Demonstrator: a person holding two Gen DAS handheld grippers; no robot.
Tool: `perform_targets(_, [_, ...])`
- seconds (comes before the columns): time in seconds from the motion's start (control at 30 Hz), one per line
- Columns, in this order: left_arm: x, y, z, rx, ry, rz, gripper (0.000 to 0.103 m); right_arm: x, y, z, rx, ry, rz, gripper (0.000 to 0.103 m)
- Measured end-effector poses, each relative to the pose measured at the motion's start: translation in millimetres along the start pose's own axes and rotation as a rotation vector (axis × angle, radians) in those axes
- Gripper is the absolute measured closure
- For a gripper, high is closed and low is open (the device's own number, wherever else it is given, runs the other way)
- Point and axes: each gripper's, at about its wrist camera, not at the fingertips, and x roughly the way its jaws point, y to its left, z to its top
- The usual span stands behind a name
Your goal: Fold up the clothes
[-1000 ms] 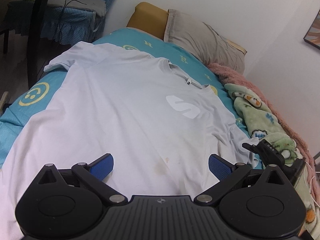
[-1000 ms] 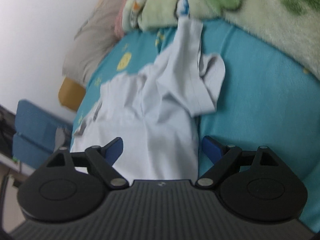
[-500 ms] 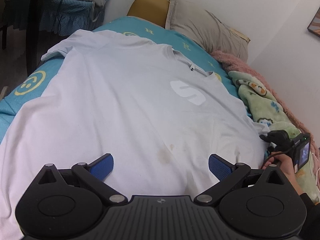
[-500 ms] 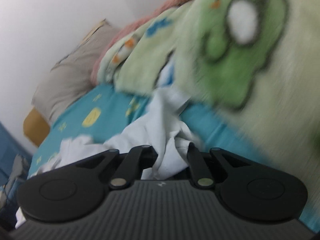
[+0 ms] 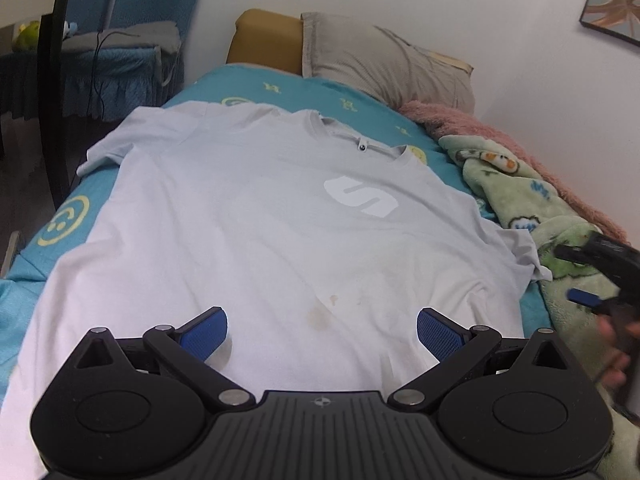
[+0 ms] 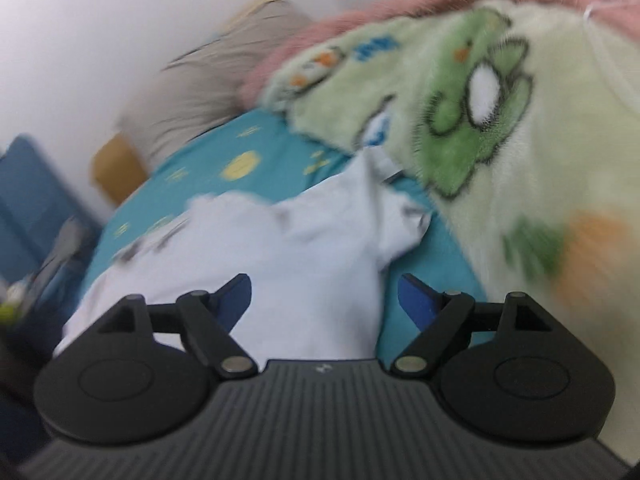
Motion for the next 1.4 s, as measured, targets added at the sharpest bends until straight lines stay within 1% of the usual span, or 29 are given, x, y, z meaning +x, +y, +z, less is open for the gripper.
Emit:
perform_targets(0.1, [-13.0,-4.5,-5.2,0.032,0.001,0.004,0.001,-67.6,30.1,-18.3,-0.085,0.004,0.029,0.021])
perform_targets(0.17, [-22.4,-8.0,-10.5,0.056,0.014,0.005,0.001,-113.9,43.9,-32.1,-0.136,-0.025,0.056,0.021])
perform_targets(0.23, [-34.1,-14.6,-19.8,0.098,0.018,-0.027,0.002,-157.4,53.2,-46.6,-0.170,-0.064,0.084,0.021])
perform_targets(0.27, [-37.9,-18.9,-25.6,0.118,0.037,-0.051,0.003,-176.1,53.1,-54.5,-0.172,-0.086,0.094,0.021])
perform_targets(0.3, [-41.7,-23.3,-31.4,0.138,0.057,-0.074,0.007,-193.8,51.0,-62.2,-0.161,-0.113,0.095,0.021])
perform_targets(0.33, [-45.4,-27.6,-37.3,0.157,0.077,-0.099,0.009,-210.2,46.2,-69.5,-0.137,-0.146,0.085,0.021])
perform_targets(0.37, [-46.3,-30.7,-43.6,0.149,0.117,-0.158,0.014,-225.7,41.1,-76.1,-0.116,-0.184,0.081,0.021])
perform_targets(0.4, [-47.3,-33.8,-49.9,0.140,0.158,-0.217,0.017,-239.4,35.4,-81.7,-0.099,-0.219,0.084,0.021])
perform_targets(0.43, [-48.2,-36.9,-56.1,0.132,0.197,-0.275,0.017,-250.5,28.5,-85.6,-0.080,-0.245,0.083,0.020])
perform_targets(0.47, [-47.0,-44.3,-61.3,0.137,0.218,-0.293,0.017,-257.4,21.4,-86.6,-0.058,-0.261,0.081,0.020])
perform_targets(0.53, [-44.6,-59.0,-71.6,0.148,0.258,-0.330,0.021,-265.8,6.9,-84.2,-0.014,-0.283,0.084,0.020])
perform_targets(0.57, [-41.6,-67.6,-76.6,0.158,0.278,-0.352,0.024,-267.6,-0.3,-82.5,0.010,-0.289,0.085,0.020])
perform_targets(0.63, [-35.7,-85.0,-86.5,0.179,0.318,-0.396,0.028,-265.8,-15.0,-77.6,0.062,-0.290,0.088,0.020])
perform_targets(0.7, [-30.4,-104.0,-97.5,0.227,0.350,-0.427,0.034,-261.2,-27.4,-74.9,0.110,-0.279,0.098,0.020])
perform_targets(0.73, [-28.2,-111.3,-105.0,0.252,0.365,-0.435,0.035,-258.1,-32.3,-74.7,0.130,-0.268,0.104,0.020])
perform_targets(0.8, [-20.3,-125.7,-115.9,0.297,0.399,-0.433,0.043,-252.0,-39.3,-76.1,0.158,-0.242,0.116,0.020])
perform_targets(0.87, [-12.8,-136.0,-124.2,0.331,0.409,-0.430,0.048,-247.7,-42.8,-78.1,0.169,-0.226,0.130,0.020])
perform_targets(0.93, [-10.3,-142.1,-128.3,0.354,0.406,-0.436,0.055,-243.2,-43.0,-79.3,0.170,-0.214,0.141,0.020])
perform_targets(0.97, [-8.7,-145.9,-128.6,0.367,0.412,-0.445,0.067,-240.8,-42.6,-79.7,0.169,-0.209,0.146,0.020])
perform_targets(1.0, [-8.0,-150.9,-127.4,0.375,0.422,-0.456,0.083,-239.3,-42.6,-80.1,0.169,-0.205,0.151,0.020])
perform_targets(1.07, [-6.6,-161.1,-125.1,0.390,0.442,-0.478,0.095,-237.9,-43.4,-80.6,0.175,-0.200,0.162,0.020])
perform_targets(1.1, [-7.8,-166.0,-123.0,0.398,0.439,-0.478,0.099,-238.0,-44.3,-80.8,0.179,-0.201,0.167,0.020])
perform_targets(1.13, [-8.9,-170.9,-120.8,0.406,0.435,-0.478,0.100,-239.2,-45.8,-80.7,0.187,-0.208,0.172,0.020])
perform_targets(1.33, [-5.0,-201.9,-110.7,0.403,0.457,-0.551,0.100,-243.5,-58.7,-77.8,0.243,-0.271,0.180,0.019])
perform_targets(1.4, [4.0,-214.3,-112.3,0.401,0.471,-0.571,0.100,-245.8,-63.9,-78.2,0.277,-0.305,0.197,0.018])
